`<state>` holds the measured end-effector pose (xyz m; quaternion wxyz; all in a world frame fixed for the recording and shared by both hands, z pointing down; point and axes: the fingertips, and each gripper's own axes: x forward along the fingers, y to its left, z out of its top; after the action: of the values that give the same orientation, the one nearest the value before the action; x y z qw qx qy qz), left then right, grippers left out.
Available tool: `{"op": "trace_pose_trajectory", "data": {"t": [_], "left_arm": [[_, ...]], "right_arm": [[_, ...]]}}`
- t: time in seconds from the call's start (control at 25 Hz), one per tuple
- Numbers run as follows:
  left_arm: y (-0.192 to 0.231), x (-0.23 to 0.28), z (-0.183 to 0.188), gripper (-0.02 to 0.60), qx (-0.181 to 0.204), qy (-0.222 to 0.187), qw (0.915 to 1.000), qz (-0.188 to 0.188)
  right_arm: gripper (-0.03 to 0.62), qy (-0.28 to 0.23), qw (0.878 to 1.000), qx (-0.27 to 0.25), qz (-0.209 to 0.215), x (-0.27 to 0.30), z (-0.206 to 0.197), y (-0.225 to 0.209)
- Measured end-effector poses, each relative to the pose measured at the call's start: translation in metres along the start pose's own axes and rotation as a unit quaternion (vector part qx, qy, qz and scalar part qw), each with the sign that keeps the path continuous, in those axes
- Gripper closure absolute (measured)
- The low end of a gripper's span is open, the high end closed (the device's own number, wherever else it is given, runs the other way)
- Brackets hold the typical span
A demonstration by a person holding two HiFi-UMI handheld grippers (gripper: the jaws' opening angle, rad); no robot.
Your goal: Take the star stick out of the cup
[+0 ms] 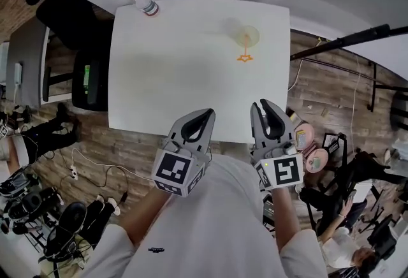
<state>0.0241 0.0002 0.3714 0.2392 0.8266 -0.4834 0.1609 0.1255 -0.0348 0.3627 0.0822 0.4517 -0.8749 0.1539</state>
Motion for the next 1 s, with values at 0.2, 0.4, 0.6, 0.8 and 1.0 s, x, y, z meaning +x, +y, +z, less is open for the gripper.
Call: {"op": "trace_pose_trajectory", "data": {"t": [0.2, 0.4, 0.6, 0.8, 1.0], "left_arm": [[0.009, 0.007, 0.0, 0.578, -0.005, 0.001, 0.9999, 0.014], [0.017, 0.017, -0.002, 0.578, -0.015, 0.003, 0.9996, 0.023], [0.02, 0.028, -0.006, 0.578, -0.021, 0.008, 0.9994, 0.025], [0.015, 0.042, -0.01, 0.578, -0.023, 0.011, 0.9994, 0.023], [0.037, 0.053, -0.02, 0.578, -0.028, 0.018, 0.9992, 0.023]], "right_arm": [[0.521, 0.0, 1.0, 0.001, 0.007, 0.018, -0.001, -0.007], [0.491, 0.004, 1.0, -0.008, 0.018, 0.037, -0.002, -0.015], [0.465, 0.012, 1.0, -0.003, 0.026, 0.052, -0.005, -0.026], [0.435, 0.021, 0.999, 0.003, 0.033, 0.061, -0.013, -0.038], [0.406, 0.033, 0.999, 0.006, 0.042, 0.09, -0.026, -0.033]]}}
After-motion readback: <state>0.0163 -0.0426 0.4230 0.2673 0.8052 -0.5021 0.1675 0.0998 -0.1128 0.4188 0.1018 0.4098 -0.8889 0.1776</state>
